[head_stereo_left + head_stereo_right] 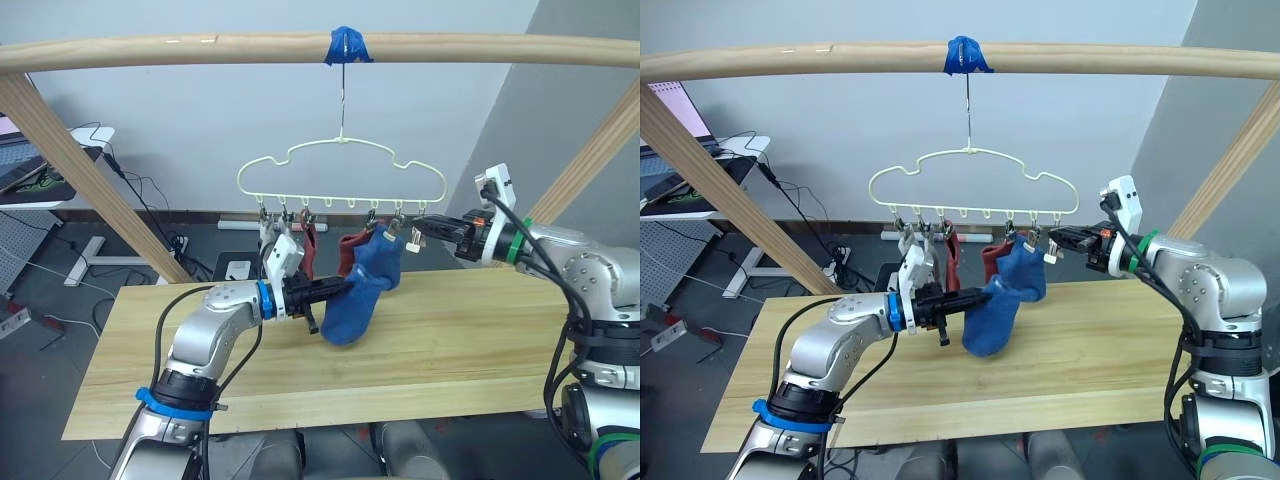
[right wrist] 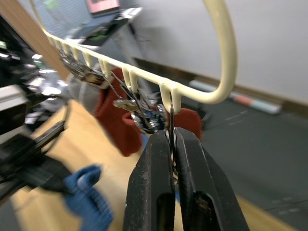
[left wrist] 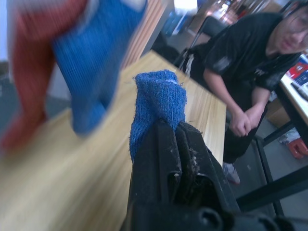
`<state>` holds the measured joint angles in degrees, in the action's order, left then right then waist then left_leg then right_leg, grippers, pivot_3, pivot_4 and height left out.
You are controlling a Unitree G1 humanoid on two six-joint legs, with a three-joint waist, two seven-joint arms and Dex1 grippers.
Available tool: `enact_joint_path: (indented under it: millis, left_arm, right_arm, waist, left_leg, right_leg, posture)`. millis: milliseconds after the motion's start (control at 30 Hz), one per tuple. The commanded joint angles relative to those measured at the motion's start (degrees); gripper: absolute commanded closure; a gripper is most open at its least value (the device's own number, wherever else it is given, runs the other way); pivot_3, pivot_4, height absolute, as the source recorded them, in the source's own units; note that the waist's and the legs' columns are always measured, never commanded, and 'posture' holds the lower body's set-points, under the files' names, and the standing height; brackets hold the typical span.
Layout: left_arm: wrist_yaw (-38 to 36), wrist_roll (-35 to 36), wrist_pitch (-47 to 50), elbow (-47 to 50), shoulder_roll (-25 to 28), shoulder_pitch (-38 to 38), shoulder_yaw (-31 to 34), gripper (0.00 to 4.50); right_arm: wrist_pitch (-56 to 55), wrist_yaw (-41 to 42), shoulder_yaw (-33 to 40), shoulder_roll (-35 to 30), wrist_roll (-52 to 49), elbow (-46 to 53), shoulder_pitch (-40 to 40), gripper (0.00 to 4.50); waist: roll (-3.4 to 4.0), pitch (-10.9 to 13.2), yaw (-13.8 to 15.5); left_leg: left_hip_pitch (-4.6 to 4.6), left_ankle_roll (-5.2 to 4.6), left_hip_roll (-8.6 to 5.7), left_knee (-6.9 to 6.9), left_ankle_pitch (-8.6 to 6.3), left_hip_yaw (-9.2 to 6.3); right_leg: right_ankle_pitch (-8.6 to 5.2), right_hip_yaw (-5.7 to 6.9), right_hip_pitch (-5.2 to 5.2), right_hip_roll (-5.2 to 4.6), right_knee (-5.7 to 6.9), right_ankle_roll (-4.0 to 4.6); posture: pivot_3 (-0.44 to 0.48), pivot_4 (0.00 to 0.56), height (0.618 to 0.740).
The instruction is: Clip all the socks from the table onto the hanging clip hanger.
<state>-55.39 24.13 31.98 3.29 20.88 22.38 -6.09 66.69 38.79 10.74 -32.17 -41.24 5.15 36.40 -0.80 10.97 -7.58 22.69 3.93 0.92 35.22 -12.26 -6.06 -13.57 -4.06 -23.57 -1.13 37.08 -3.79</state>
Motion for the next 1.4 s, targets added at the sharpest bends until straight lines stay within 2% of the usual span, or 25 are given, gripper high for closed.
enact_joint_path:
  millis: [33, 400, 700, 1400]
  left_arm:
    - [1.1, 2.3, 1.1, 3.4, -0.7, 1.8, 0.8, 4.49]
    - [2.1, 5.5, 2.8, 4.6, -1.8, 2.0, 0.1, 4.49]
    - [1.8, 6.3, 3.2, 4.3, -2.5, 3.3, -0.5, 4.49]
    - [1.2, 6.0, 3.8, 3.8, -2.0, 3.5, -1.2, 4.49]
  right_arm:
    - [5.4, -1.8, 4.0, 1.3, -4.6, -0.9, 1.9, 4.50]
    - [15.1, -8.9, 10.8, 6.9, -12.8, 0.7, 3.7, 4.50]
    - [16.2, -12.4, 12.2, 9.6, -15.2, 1.7, 3.8, 4.50]
    - [18.1, -13.7, 13.4, 9.3, -19.8, -0.2, 6.0, 4.50]
  waist:
    - [0.00, 0.0, 0.0]
    - [0.01, 0.0, -0.3]
    - [0.02, 0.0, -0.4]
    - [0.03, 0.0, -0.5]
  left_leg:
    - [0.00, 0.00, 0.00, 0.00, 0.00, 0.00]
    - [0.02, 0.00, 0.00, 0.00, 0.00, 0.00]
    - [0.03, 0.00, 0.00, 0.00, 0.00, 0.02]
    - [0.08, 0.00, 0.01, -0.01, 0.00, 0.04]
  right_leg:
    - [0.00, 0.00, 0.00, 0.00, 0.00, 0.00]
    - [0.00, -0.01, -0.02, 0.00, 0.00, 0.00]
    - [0.00, -0.02, -0.04, 0.02, 0.00, 0.00]
    - [0.00, -0.04, -0.11, 0.03, 0.00, 0.00]
  posture:
    - [-0.141, 0.157, 0.740]
    - [-0.148, 0.162, 0.740]
    - [-0.153, 0.166, 0.740]
    - [-0.149, 0.168, 0.740]
